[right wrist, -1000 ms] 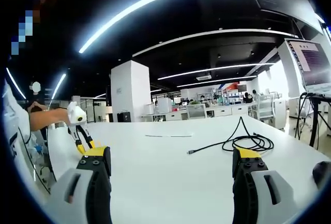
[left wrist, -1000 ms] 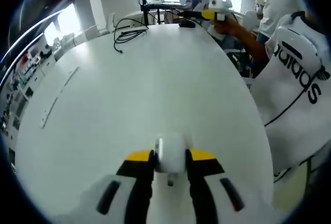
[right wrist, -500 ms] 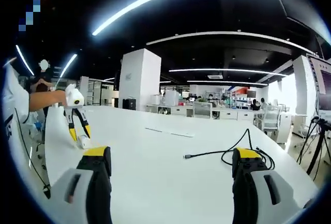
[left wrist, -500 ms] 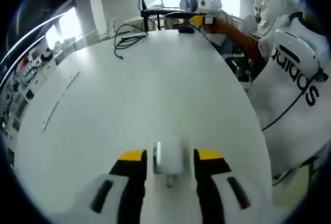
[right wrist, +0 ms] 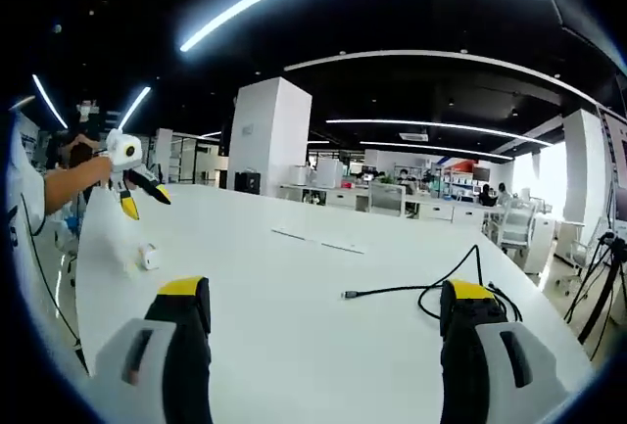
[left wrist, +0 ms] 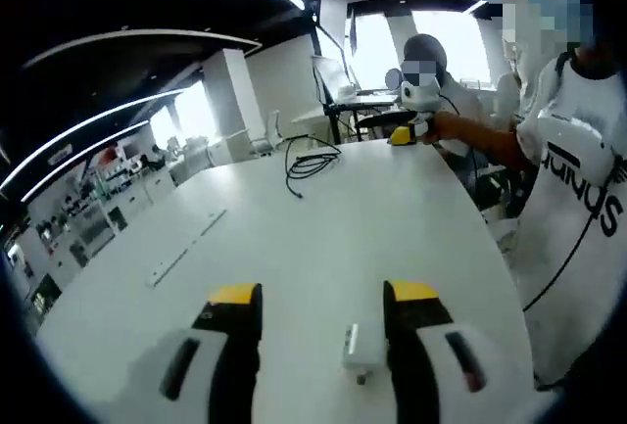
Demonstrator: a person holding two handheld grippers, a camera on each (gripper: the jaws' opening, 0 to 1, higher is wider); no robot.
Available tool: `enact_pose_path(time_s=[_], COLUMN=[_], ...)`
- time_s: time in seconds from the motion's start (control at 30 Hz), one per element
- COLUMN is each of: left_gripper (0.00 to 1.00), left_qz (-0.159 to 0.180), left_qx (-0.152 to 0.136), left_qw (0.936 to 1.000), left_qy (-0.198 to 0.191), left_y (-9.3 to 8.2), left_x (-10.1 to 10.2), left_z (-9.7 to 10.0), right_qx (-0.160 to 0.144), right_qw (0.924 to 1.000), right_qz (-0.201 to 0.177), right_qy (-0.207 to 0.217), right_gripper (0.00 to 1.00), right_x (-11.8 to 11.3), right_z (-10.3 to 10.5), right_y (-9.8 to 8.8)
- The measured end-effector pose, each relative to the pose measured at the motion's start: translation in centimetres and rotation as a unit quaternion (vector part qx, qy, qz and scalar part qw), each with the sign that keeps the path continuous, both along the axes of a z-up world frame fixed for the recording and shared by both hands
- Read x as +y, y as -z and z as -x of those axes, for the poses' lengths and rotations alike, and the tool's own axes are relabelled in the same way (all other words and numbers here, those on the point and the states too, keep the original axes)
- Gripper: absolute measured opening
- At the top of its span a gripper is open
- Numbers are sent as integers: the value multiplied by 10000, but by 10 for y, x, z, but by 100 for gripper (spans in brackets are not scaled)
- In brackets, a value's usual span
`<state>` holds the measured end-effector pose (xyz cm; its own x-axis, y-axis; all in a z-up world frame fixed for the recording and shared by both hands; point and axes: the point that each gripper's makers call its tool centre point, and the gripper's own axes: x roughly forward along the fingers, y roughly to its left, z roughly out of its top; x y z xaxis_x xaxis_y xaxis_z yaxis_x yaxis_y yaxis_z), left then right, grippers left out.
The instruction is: Plug the desk Type‑C cable into the charger adapter.
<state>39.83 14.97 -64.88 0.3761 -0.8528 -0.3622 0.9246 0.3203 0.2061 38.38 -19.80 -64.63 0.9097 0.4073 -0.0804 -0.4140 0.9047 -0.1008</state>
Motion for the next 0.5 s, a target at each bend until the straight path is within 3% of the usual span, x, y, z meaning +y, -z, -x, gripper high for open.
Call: enact_pose_path(time_s=[0.27, 0.5], left_gripper=[75, 85], left_qz=[623, 1325], left_qx=[-216, -300], left_qw=[9966, 9856], left_qy=[-491, -1004], left_y=[-9, -14], left_x=[10, 26], left_z=[8, 15], right_qx=[145, 301], right_qw=[9996, 9972], right_qz=[230, 569], right_qy=[-116, -381], right_gripper=[100, 100], right_x=[3, 0], right_z=[-15, -41], right_y=[5, 12])
